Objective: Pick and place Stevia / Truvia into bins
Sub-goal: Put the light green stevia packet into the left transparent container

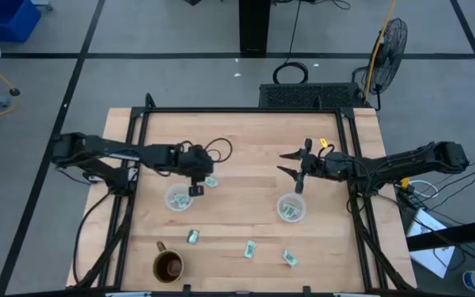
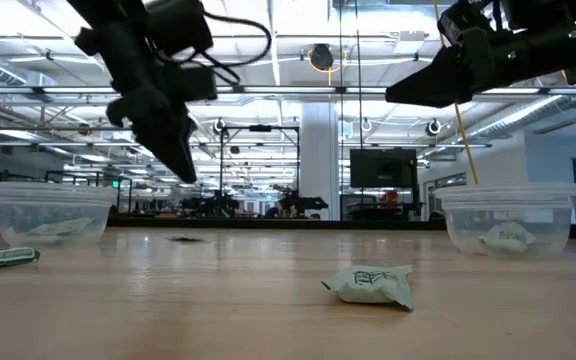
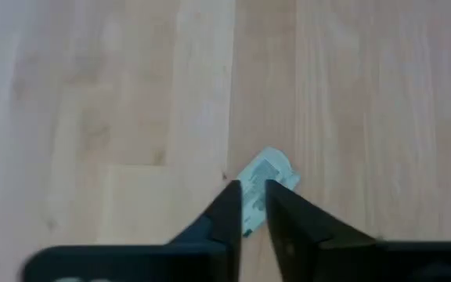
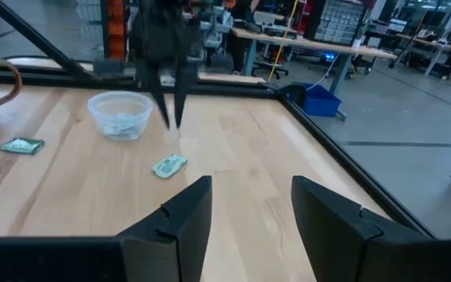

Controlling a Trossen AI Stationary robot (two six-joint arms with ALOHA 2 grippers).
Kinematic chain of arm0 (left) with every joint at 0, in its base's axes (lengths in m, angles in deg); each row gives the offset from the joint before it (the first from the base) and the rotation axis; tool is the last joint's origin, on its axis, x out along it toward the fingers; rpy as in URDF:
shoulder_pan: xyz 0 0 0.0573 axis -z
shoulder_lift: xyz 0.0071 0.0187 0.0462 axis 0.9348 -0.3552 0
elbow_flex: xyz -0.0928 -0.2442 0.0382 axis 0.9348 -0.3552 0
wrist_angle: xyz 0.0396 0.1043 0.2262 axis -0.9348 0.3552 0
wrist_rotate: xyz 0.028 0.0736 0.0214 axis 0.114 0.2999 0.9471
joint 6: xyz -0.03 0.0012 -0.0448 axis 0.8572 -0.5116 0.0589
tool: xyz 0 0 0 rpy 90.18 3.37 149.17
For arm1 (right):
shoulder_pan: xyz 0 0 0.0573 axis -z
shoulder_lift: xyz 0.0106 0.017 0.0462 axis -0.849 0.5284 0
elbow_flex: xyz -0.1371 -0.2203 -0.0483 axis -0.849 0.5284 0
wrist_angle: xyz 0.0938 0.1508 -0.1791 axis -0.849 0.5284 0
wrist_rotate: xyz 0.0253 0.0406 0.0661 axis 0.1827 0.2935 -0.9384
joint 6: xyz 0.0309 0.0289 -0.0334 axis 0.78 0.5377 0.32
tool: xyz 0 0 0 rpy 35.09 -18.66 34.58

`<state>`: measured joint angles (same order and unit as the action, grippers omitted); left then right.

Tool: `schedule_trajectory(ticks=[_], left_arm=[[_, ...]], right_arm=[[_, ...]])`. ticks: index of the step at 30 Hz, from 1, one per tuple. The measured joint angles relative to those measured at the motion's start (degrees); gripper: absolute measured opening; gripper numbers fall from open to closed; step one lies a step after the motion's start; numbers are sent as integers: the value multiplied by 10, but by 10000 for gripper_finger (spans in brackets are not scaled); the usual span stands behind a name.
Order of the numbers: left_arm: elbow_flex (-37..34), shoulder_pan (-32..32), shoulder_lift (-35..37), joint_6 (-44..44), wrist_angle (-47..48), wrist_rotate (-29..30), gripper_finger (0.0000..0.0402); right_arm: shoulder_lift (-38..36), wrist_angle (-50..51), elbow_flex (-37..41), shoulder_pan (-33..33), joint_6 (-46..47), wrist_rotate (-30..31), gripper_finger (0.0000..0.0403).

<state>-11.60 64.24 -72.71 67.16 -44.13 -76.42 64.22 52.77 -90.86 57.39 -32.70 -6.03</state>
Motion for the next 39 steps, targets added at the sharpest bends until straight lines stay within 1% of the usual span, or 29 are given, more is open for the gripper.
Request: schedule_trajectory(ticks=[2,6,8,11,14,17,20,25,26,30,35,39], left_arm=[[1,-3,-34,-3,-29,-1,94],[3,-13,-94,-16,-23,0,139],[4,-19,-114,-3,-27,-1,150],[7,-30,-141,13,-33,-4,151],[8,-41,-154,12,-43,-5,140],[8,-50,-155,-7,-44,-7,118],[7,-58,-151,-8,-40,-4,83],[6,-66,-142,-18,-35,-4,13],[5,-67,-138,-18,-31,-4,9],[5,-66,-110,-26,-2,-2,15],[34,-55,-36,0,114,6,6],[60,-32,37,56,205,-2,9]], right_arm=[[0,-3,0,0,-1,0,171],[0,-11,0,0,-3,0,171],[0,-14,0,0,-12,0,171],[0,-16,0,0,-15,0,171],[0,-15,0,0,-14,0,171],[0,-15,0,0,-14,0,171],[0,-15,0,0,-14,0,171],[0,-14,0,0,-14,0,171],[0,-13,0,0,-14,0,171],[0,-11,0,0,-14,0,171],[0,-11,0,0,-14,0,171],[0,-11,0,0,-12,0,171]])
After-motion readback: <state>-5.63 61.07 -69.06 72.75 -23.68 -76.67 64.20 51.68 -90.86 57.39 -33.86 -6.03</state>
